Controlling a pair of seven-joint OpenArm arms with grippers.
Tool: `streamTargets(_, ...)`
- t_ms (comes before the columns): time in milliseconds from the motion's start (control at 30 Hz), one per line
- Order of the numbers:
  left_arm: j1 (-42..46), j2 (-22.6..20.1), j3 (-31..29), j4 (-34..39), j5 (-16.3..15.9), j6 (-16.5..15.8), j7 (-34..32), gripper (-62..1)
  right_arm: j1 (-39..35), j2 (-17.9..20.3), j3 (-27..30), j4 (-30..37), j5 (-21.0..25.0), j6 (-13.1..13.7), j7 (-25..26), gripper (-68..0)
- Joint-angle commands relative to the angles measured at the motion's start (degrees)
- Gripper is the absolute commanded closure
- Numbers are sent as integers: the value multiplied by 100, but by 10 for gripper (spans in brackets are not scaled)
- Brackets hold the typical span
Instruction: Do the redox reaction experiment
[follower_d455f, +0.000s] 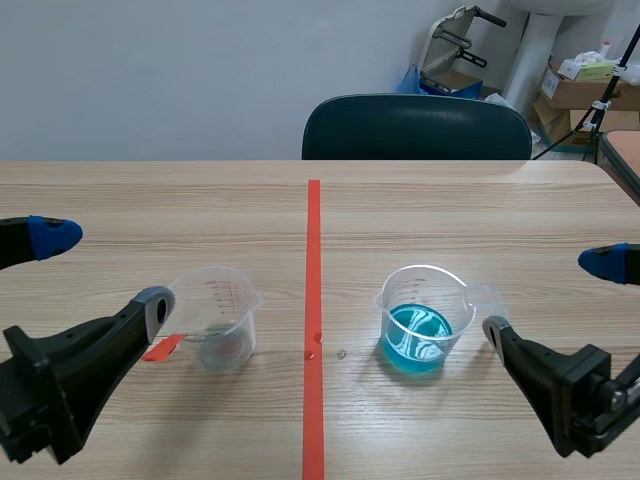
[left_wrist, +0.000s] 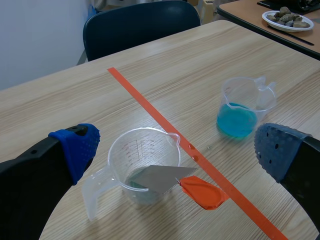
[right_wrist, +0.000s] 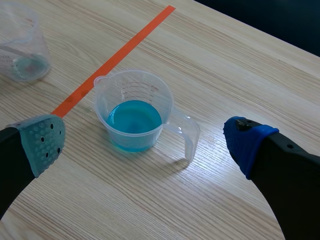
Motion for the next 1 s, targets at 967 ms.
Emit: streamTargets(967, 2538, 507, -1182, 76, -76, 273, -898, -623, 1014, 540, -417, 79, -310, 466, 190, -679)
